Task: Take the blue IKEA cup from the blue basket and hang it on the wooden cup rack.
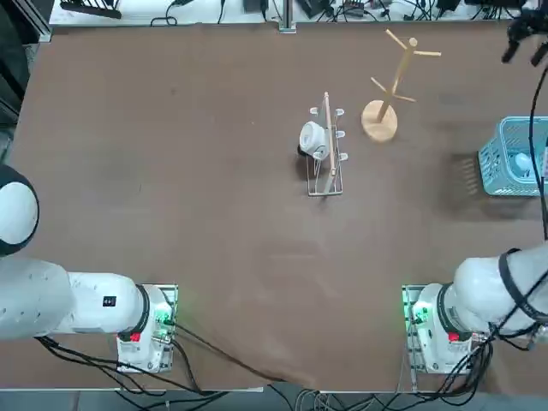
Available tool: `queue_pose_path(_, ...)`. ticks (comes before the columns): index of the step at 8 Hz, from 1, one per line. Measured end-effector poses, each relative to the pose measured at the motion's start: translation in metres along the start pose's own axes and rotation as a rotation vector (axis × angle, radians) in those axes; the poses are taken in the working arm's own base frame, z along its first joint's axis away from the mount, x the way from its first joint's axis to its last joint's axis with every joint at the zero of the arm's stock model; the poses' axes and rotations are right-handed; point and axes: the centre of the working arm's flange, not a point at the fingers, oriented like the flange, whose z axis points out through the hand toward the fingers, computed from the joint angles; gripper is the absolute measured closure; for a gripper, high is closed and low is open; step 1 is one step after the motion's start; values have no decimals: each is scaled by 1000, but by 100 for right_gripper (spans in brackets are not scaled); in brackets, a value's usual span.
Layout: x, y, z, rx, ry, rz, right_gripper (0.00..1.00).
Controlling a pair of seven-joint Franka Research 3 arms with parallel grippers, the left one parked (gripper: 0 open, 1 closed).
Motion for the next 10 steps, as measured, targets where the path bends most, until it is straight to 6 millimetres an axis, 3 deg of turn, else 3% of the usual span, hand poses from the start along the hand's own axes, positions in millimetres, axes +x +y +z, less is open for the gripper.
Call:
queue_pose_path(2,-63,53,43,-53,55,-94,0)
queue_pose_path(4,-101,93,90,-85,116,-172,0)
queue_pose_path(6,-108,113,139,-97,140,-220,0)
queue_pose_path(10,-88,126,209,-86,140,-257,0)
